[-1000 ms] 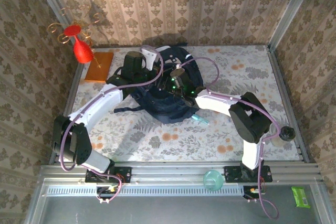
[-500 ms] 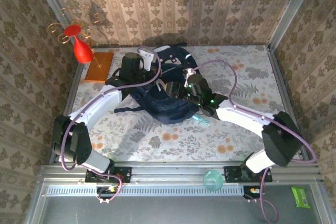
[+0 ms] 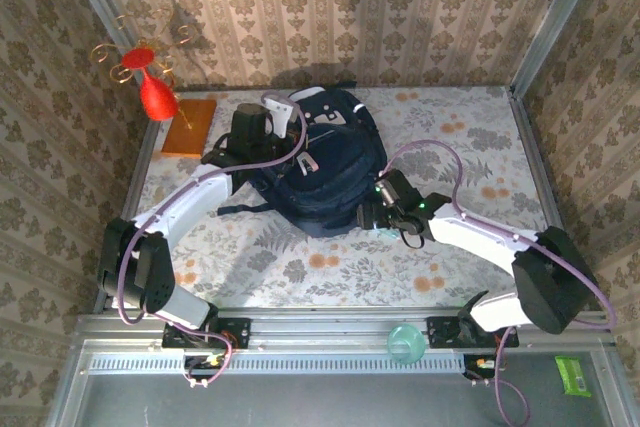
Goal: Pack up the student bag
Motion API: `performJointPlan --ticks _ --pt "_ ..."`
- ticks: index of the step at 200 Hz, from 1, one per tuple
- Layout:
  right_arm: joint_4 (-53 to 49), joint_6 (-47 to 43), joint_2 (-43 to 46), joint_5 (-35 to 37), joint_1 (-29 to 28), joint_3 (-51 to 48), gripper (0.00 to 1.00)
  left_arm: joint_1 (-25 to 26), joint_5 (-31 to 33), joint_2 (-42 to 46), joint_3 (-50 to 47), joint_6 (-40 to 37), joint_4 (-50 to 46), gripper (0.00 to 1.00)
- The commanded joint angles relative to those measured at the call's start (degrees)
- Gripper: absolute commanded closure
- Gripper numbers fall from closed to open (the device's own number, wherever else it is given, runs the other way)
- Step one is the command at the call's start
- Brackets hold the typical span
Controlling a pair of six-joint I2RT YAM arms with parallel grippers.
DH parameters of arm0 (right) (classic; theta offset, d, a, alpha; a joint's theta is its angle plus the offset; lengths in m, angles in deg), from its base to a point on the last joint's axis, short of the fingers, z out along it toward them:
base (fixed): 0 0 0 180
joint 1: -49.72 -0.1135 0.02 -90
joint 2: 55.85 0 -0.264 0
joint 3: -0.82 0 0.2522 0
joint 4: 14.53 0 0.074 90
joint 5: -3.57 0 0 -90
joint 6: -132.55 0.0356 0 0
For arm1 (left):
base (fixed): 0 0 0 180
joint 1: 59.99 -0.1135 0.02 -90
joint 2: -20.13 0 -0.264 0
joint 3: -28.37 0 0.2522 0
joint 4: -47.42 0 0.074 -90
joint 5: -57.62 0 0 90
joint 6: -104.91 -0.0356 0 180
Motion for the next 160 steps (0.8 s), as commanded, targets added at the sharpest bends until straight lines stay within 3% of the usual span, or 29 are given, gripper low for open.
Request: performJointPlan --ticks 1,54,114,160 --pt "-1.93 -2.2 -3.42 -0.96 0.54 -0.12 0.08 -0.86 -0.19 -0.1 0.09 1.06 4.11 1.0" --pt "1.37 -1.71 -7.72 -4.78 1.12 -1.23 0.2 -1.01 0.16 0.43 -0.07 0.7 3.57 1.0" --pt "1.67 -0.8 -8.54 -6.11 1.21 -2.84 0.56 -1.12 -0.19 0.16 -0.08 0.89 3.57 1.0" --pt "-0.2 -0.55 -2.57 -5.93 1.2 -3.76 0.8 -1.16 -0.28 0.01 -0.14 0.79 3.31 1.0"
